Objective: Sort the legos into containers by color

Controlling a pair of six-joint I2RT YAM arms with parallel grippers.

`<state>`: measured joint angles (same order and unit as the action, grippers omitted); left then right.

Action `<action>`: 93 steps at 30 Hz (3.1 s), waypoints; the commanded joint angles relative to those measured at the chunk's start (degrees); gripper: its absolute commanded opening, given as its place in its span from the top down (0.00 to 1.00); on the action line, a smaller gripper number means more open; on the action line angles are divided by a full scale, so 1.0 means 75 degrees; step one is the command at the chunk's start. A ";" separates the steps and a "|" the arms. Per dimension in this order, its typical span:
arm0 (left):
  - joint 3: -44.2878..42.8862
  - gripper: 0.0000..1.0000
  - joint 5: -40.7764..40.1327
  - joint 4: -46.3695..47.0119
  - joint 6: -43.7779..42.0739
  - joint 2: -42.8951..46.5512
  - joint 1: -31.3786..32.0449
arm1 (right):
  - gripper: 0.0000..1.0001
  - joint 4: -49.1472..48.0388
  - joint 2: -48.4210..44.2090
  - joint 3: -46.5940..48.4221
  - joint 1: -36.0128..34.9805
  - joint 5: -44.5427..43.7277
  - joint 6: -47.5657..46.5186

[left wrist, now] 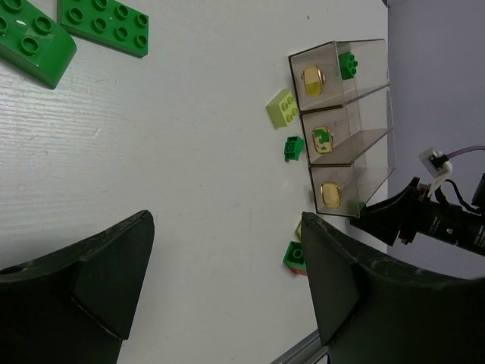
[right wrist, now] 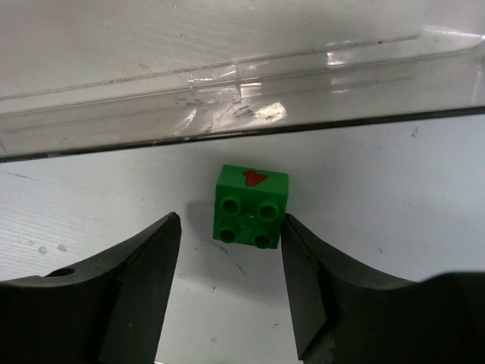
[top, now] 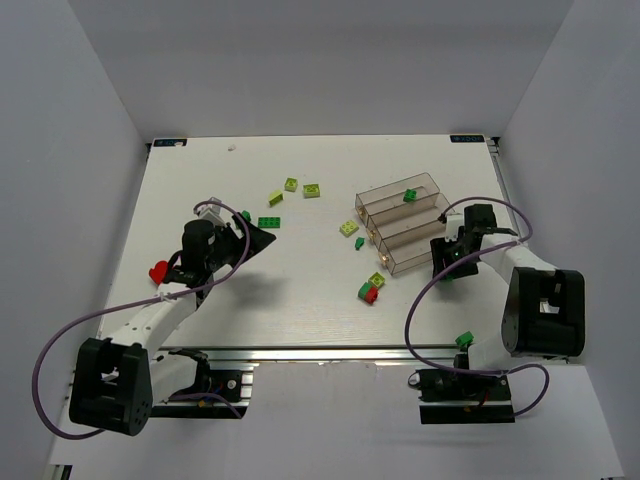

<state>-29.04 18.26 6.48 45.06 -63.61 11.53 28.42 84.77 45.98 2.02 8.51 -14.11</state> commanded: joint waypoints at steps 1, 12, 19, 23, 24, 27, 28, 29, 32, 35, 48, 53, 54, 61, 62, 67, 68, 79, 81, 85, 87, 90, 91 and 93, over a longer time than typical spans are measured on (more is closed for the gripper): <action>0.0016 0.13 0.0003 -0.0020 -0.0008 0.0255 0.0045 | 0.40 -0.0321 0.0076 0.0034 -0.0106 -0.0162 -0.0111; -0.0019 0.13 0.0038 0.0073 0.0016 0.0185 0.0045 | 1.00 0.0096 -0.0814 -0.0131 -0.0106 0.0746 -0.1140; 0.0261 0.13 0.0155 0.0507 0.0179 0.0244 0.0045 | 1.00 0.2417 -0.1435 0.0922 -0.0129 0.3562 -0.3472; 0.0169 0.13 0.0319 0.0320 0.0052 0.0162 0.0033 | 1.00 0.2094 -0.2288 0.0983 -0.0211 0.4138 -0.3686; 0.0099 0.13 0.0331 0.0145 0.0004 0.0115 0.0033 | 1.00 0.1930 -0.2396 0.0948 -0.0234 0.4162 -0.3500; -0.0147 0.13 0.0366 -0.0113 -0.0195 0.0080 0.0033 | 1.00 0.1228 -0.2607 0.0901 -0.0258 0.4023 -0.3089; -0.0194 0.13 0.0354 -0.0160 -0.0242 0.0056 0.0033 | 1.00 0.0994 -0.2596 0.0913 -0.0258 0.3894 -0.2577; -0.0276 0.13 0.0343 -0.0173 -0.0242 0.0045 0.0045 | 1.00 0.0550 -0.2503 0.1017 -0.0258 0.3776 -0.2328; -0.0335 0.13 0.0308 -0.0196 -0.0184 0.0079 0.0045 | 1.00 0.0242 -0.2024 0.1485 -0.0258 0.3494 -0.1800; -0.0300 0.13 0.0226 -0.0208 -0.0113 0.0219 0.0033 | 1.00 0.0054 -0.1380 0.2317 -0.0258 0.3412 -0.1367; 0.0344 0.13 -0.0220 -0.0266 0.0355 0.1180 0.0056 | 1.00 -0.0262 0.1294 0.4311 -0.0469 0.3096 -0.0639; 0.0333 0.13 -0.0243 -0.0582 0.0239 0.1392 0.0056 | 1.00 -0.0930 0.1961 0.4661 -0.0480 0.2967 -0.0299; 0.0309 0.13 -0.0232 -0.0664 0.0215 0.1392 0.0045 | 1.00 -0.1000 0.2079 0.4767 -0.0492 0.2920 -0.0264; 0.0169 0.13 -0.0267 -0.0817 0.0191 0.1451 0.0056 | 0.95 -0.1095 0.2981 0.5565 -0.0562 0.2627 -0.0380; 0.0122 0.13 -0.0313 -0.0817 0.0191 0.1474 0.0056 | 0.87 -0.1083 0.3179 0.5612 -0.0586 0.2557 -0.0415; -0.0929 0.15 -0.1096 -0.2221 0.0028 0.1241 0.0045 | 0.67 -0.0966 0.3766 0.5916 -0.0633 0.2240 -0.0697; -0.1142 0.15 -0.1238 -0.2455 -0.0031 0.1147 0.0056 | 0.64 -0.0966 0.3802 0.5940 -0.0633 0.2205 -0.0720; -0.3287 0.15 -0.3417 -0.5585 -0.0745 -0.0423 0.0045 | 0.11 -0.1105 0.2950 0.6000 -0.0645 0.2006 -0.1399; -0.3662 0.15 -0.3957 -0.6124 -0.0793 -0.0740 0.0033 | 0.11 -0.1525 0.2551 0.5568 -0.0645 0.2133 -0.1645; -0.4143 0.21 -0.4310 -0.6793 -0.0863 -0.1559 -0.0212 | 0.11 -0.1707 0.1717 0.4815 -0.0645 0.3138 -0.1575; -0.4377 0.48 -0.4065 -0.6933 -0.0887 -0.2178 -0.0597 | 0.29 -0.0806 0.1798 0.5269 -0.0645 0.4726 -0.2158; -0.4903 0.71 -0.3982 -0.7098 -0.0957 -0.3045 -0.0973 | 0.88 -0.0087 0.1683 0.5052 -0.0843 0.5497 -0.2245; -0.5045 0.69 -0.3993 -0.7098 -0.1015 -0.3246 -0.1010 | 0.90 -0.0226 0.1565 0.4852 -0.1076 0.5451 -0.2244; -0.5384 0.48 -0.4087 -0.7238 -0.0969 -0.3854 -0.1196 | 0.77 -0.0531 0.1296 0.4372 -0.1346 0.5125 -0.2255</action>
<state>-65.36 -10.92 -44.71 38.06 -89.41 4.19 22.50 96.79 82.52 -4.89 42.48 -29.15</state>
